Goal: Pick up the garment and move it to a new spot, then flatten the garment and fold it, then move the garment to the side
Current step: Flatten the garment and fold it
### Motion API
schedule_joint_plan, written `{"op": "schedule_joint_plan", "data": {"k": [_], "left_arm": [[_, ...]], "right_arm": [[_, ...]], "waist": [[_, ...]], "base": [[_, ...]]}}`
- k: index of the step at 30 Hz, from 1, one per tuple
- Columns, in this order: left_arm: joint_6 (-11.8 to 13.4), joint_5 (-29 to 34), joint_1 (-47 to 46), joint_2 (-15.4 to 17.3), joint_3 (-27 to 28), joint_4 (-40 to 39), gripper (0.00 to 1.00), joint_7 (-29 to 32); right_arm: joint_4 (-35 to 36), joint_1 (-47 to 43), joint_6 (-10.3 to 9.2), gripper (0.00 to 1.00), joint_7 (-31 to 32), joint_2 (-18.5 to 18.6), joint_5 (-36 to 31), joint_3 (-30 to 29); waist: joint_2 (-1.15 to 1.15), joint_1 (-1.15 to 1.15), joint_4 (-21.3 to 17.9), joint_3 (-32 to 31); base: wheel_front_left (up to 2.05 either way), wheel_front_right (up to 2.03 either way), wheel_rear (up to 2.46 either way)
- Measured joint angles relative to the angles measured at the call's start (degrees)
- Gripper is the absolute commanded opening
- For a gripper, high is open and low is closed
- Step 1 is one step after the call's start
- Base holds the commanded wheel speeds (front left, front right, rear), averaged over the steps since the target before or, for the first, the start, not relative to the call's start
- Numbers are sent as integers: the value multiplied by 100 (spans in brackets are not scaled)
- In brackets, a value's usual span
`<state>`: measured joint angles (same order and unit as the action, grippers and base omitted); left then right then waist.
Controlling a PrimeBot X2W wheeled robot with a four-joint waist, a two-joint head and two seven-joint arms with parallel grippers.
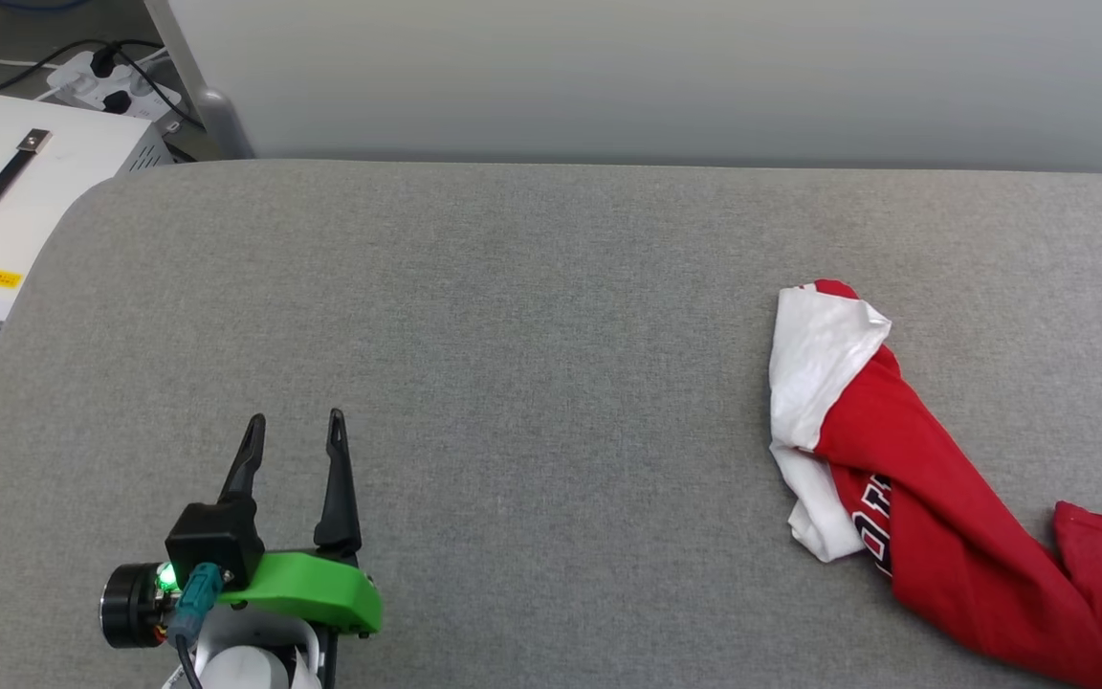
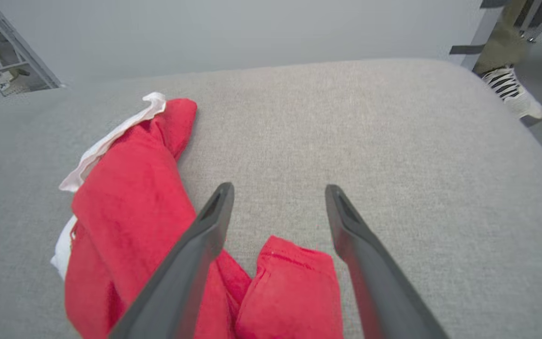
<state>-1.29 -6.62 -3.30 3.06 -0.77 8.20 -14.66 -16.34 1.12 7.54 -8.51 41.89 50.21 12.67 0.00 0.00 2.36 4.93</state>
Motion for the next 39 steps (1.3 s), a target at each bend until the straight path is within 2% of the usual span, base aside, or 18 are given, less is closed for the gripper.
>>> {"op": "schedule_joint_plan", "data": {"k": [5,9,13,17,23,27,32,39], "left_arm": [[2,1,-1,-1,-8,-80,100,0],[2,1,-1,-1,-23,-116,100,0],[12,0,-3,-1,-48,-127,100,0],[33,0,-8,-1,-76,-131,100,0],[63,-13,-43,-2,-134,-138,100,0],[108,-65,-160,-2,-205,-152,100,0],[147,-181,-348,-2,-296,-168,100,0],[205,-254,-564,-2,-449,-137,100,0]], "right_arm": [[1001,208,-1,100,159,-48,-705,-560],[1942,608,0,100,773,-83,-1140,-526],[2710,1101,0,100,1727,48,-1259,199],[3076,1571,0,100,2921,248,-1015,1098],[3104,2097,1,100,4623,527,-472,2146],[2840,2341,1,100,5246,641,-256,2587],[2305,2599,0,100,5467,577,-198,2983],[1287,2904,0,100,5354,424,-420,3677]], "waist": [[0,0,48,37],[0,0,89,90],[0,0,129,147],[0,0,160,207],[0,0,227,365],[0,0,292,531],[0,0,385,797],[0,0,545,1187]], "base": [[0,0,0],[0,0,0],[0,0,0],[0,0,0],[0,0,0],[0,0,0],[0,0,0],[0,0,0]]}}
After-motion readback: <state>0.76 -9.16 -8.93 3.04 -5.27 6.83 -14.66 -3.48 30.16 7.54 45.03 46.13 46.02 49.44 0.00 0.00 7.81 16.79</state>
